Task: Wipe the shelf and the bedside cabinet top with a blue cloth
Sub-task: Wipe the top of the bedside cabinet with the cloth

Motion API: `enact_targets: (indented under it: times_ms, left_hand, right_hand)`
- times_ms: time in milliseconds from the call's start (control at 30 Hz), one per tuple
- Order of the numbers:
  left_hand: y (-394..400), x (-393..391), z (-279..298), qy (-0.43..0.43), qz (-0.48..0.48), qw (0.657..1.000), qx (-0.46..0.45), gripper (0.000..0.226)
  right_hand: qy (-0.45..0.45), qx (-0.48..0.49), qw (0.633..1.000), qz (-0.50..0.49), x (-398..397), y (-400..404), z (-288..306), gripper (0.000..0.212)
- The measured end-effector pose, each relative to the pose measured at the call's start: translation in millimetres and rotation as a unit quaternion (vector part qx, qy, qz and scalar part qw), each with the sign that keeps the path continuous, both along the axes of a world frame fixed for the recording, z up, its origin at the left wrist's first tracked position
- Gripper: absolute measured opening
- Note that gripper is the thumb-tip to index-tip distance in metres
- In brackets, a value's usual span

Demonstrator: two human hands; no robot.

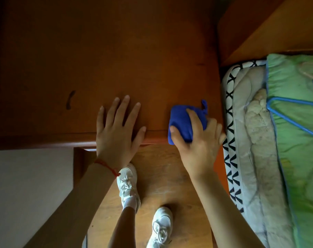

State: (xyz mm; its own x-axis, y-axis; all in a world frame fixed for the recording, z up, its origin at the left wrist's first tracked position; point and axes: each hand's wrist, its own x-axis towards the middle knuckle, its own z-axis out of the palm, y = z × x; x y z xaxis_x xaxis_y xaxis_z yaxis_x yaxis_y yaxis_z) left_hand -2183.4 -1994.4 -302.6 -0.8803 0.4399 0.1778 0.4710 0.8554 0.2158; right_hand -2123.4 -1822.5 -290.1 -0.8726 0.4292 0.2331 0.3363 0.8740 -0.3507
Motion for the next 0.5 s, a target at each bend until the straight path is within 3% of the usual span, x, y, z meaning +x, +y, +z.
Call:
enact_targets:
  times_ms: [133,333,500]
  left_hand:
    - [-12,-5,2,-0.002,0.021,1.000,0.000,0.054]
    - [-24,-9,-3,0.006,0.028,0.999,-0.022,0.053]
    - [-24,-8,-5,0.016,0.025,0.999,-0.015,0.052]
  right_hand:
    - [0.016,-0.022,0.999,-0.047,-7,-16,1,0.052]
    - [0.013,0.013,0.998,0.061,-7,-41,-4,0.051]
    - [0.028,-0.016,0.998,-0.052,9,-26,-4,0.053]
